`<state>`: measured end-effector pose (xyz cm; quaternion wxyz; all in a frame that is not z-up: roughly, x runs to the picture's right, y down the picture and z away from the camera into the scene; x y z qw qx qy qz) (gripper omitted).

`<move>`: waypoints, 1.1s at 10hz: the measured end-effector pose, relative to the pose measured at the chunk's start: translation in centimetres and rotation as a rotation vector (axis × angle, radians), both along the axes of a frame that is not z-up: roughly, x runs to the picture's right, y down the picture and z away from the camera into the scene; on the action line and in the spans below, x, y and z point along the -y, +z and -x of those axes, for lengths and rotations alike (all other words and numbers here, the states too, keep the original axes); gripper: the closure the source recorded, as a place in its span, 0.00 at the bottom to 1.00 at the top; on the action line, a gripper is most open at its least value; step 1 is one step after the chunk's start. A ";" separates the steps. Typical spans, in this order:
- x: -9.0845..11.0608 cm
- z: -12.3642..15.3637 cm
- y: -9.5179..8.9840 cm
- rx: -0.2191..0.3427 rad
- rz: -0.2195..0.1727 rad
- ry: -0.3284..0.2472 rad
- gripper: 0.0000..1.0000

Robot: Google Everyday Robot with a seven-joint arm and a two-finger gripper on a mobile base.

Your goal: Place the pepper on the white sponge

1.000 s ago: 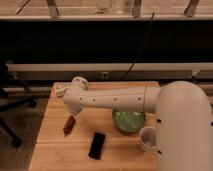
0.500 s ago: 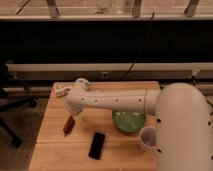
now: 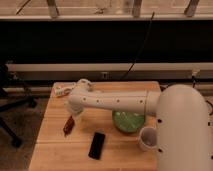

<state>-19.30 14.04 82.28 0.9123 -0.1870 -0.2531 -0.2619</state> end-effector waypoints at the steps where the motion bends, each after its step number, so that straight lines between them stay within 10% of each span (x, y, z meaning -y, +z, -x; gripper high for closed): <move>1: -0.1 0.2 0.0 0.000 0.008 -0.034 0.20; 11: -3.7 2.7 1.2 0.058 0.135 -0.343 0.20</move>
